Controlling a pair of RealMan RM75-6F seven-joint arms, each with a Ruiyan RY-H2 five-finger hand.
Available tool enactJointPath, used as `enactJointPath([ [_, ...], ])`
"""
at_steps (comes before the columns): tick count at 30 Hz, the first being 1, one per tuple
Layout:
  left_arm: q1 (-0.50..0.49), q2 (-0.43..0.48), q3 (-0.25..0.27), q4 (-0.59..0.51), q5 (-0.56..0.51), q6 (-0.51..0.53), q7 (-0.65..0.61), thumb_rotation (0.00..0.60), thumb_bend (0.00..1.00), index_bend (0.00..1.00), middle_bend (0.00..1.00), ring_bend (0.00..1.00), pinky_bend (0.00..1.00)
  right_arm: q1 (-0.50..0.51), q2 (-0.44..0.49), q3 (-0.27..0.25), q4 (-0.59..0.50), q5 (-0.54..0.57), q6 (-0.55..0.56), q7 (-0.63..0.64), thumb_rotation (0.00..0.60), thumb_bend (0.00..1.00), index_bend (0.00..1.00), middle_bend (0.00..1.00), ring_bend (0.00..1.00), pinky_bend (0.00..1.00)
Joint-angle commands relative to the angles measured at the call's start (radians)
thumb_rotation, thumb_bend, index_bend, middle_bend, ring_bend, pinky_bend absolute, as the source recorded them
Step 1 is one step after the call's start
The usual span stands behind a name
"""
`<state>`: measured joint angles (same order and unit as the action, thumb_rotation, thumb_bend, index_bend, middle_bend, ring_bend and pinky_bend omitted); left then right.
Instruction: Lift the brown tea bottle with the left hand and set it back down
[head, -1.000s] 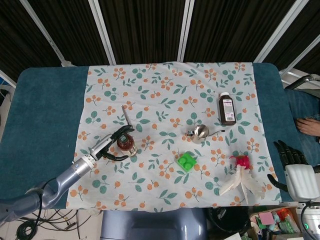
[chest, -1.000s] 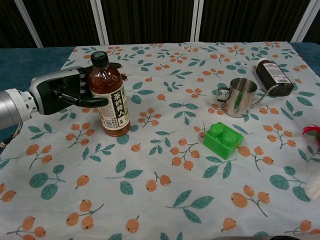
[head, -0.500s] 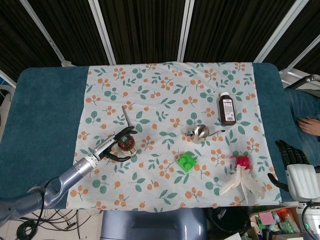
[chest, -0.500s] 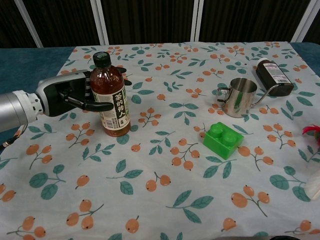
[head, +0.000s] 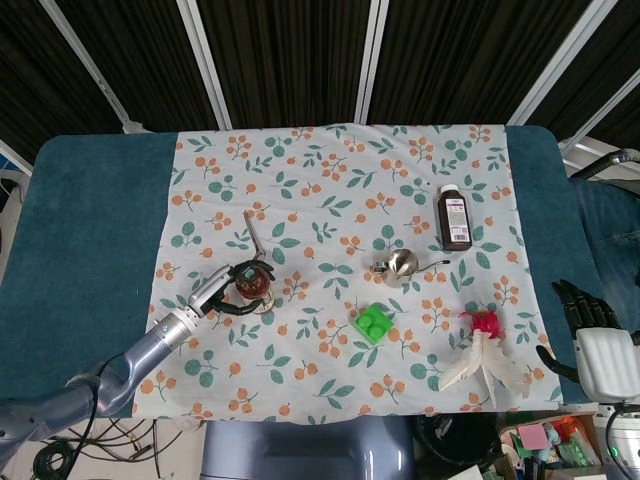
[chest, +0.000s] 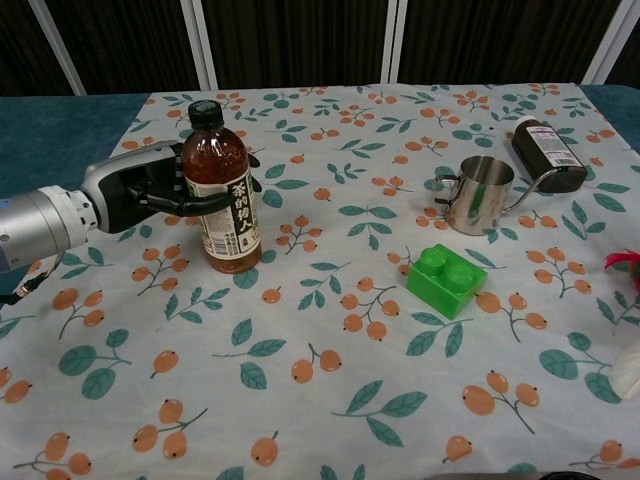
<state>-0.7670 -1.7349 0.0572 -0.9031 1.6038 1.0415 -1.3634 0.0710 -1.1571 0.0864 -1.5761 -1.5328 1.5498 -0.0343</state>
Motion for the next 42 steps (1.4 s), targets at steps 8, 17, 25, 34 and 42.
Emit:
enactJointPath([
  [8,-0.005,0.047,-0.041,-0.089,-0.005,0.044,0.006,0.6,0.55,0.34,0.4,0.28,0.29,-0.001,0.001,0.0,-0.002,0.0,0.002,0.001,0.6,0.11,0.11,0.09,0.14,0.17],
  [17,-0.038,0.139,-0.127,-0.26,-0.001,0.114,0.237,0.6,0.55,0.34,0.39,0.28,0.29,-0.003,0.003,0.001,-0.006,0.0,0.004,0.002,0.6,0.11,0.11,0.09,0.14,0.16],
  [25,-0.064,0.154,-0.187,-0.343,-0.012,0.125,0.804,0.6,0.55,0.34,0.39,0.28,0.29,-0.003,0.002,0.0,-0.007,0.001,0.002,0.001,0.6,0.11,0.12,0.09,0.14,0.17],
  [34,-0.033,-0.001,-0.21,-0.113,0.02,0.289,1.384,0.6,0.53,0.33,0.37,0.28,0.29,-0.004,0.002,0.001,-0.01,0.007,-0.001,0.003,0.6,0.11,0.12,0.09,0.14,0.17],
  [42,-0.009,0.082,-0.25,-0.438,-0.168,0.082,0.958,0.6,0.51,0.33,0.34,0.28,0.3,-0.005,0.002,0.004,-0.014,0.016,-0.003,0.012,0.6,0.11,0.12,0.09,0.14,0.17],
])
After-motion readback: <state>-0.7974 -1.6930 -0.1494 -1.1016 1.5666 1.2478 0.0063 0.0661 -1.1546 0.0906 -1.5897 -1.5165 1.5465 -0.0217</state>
